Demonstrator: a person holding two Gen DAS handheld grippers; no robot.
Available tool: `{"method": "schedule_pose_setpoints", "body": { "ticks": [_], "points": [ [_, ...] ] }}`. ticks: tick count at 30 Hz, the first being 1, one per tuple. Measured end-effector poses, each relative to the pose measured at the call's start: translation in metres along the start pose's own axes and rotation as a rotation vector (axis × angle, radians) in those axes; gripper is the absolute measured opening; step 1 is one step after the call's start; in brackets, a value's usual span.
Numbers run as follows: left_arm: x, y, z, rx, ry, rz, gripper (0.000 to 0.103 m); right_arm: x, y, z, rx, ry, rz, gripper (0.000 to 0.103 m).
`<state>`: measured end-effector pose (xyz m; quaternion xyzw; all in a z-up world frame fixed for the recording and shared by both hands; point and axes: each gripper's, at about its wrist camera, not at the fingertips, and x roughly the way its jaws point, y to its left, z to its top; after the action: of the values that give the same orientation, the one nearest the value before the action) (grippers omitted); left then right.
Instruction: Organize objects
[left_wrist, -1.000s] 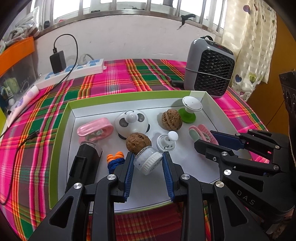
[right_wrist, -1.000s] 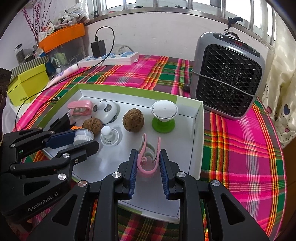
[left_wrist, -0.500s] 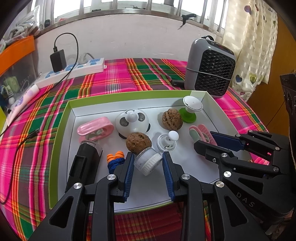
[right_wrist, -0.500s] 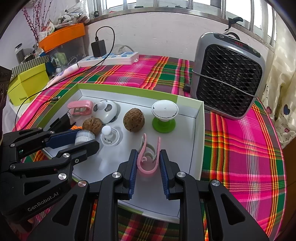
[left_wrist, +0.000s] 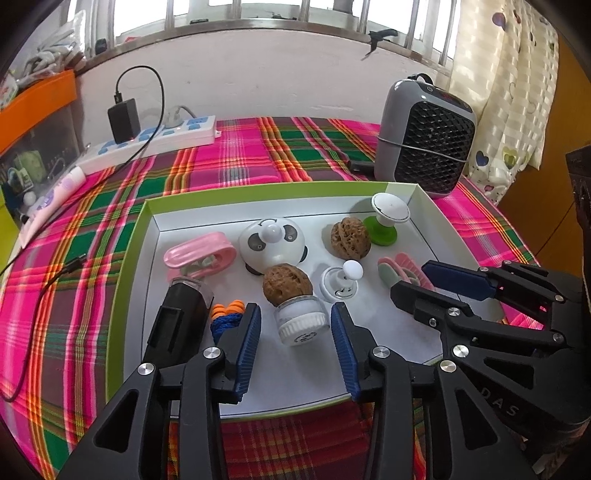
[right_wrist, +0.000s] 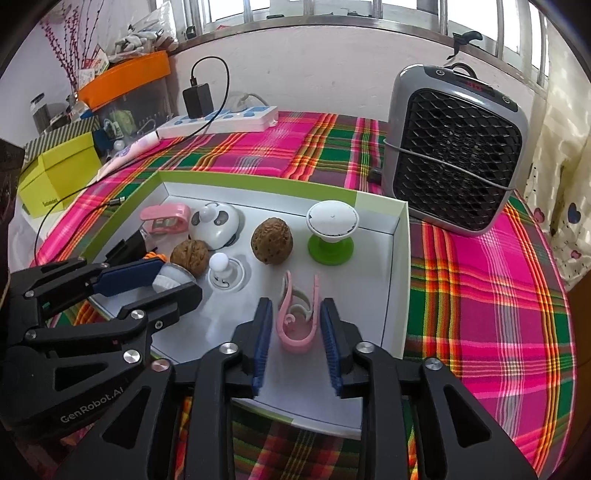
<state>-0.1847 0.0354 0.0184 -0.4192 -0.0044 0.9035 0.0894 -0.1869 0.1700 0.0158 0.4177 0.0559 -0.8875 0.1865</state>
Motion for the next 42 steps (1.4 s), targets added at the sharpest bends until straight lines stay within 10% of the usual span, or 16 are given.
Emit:
{"method": "schedule_pose_setpoints", "body": {
  "ticks": [42],
  "points": [
    [-0.095, 0.005, -0.07, -0.075, -0.099, 0.127, 0.038, -0.074, 0.048, -0.052, 0.048, -0.087, -0.046, 0.041]
  ]
}}
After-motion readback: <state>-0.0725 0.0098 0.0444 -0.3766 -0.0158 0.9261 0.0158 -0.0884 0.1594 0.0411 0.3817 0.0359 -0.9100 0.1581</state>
